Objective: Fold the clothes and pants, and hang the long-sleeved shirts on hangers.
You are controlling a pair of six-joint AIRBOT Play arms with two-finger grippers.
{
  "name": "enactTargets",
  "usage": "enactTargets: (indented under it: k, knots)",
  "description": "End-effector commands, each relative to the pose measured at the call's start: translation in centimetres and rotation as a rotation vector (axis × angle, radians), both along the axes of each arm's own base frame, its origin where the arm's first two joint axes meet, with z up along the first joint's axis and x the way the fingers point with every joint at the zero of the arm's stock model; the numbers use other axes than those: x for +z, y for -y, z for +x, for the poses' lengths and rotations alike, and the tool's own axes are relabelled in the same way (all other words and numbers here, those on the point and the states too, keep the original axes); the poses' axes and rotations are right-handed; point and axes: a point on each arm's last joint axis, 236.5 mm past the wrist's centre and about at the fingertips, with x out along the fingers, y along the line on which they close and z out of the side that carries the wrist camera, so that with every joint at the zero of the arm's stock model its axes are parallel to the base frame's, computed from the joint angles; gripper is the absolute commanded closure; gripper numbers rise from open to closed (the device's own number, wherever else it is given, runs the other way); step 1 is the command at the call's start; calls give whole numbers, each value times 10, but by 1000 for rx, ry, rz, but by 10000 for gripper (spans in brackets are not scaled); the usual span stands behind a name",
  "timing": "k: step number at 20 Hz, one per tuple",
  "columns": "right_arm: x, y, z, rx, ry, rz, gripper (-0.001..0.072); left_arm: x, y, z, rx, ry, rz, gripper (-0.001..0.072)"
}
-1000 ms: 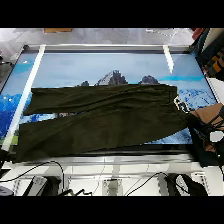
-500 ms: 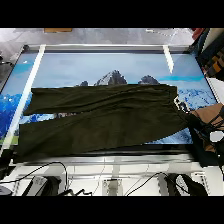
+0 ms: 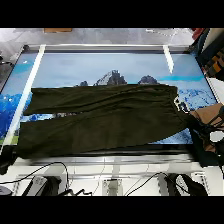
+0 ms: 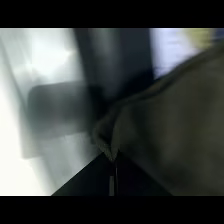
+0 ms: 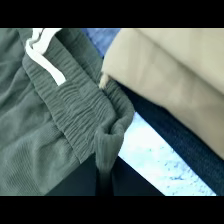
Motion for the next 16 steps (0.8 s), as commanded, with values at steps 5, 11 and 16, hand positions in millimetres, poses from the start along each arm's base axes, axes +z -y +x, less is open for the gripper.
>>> enactTargets:
  k: [5,11,16]
  knots:
    - [37,-14,-22,169,-163,-41,678,113,-16,103,-131,437,132,687]
    - [72,2,-102,124,-303,-182,678,136,-18,116,-176,461,180,687]
    - [121,4,-90,45,-73,-267,678,145,-1,140,-280,473,226,689]
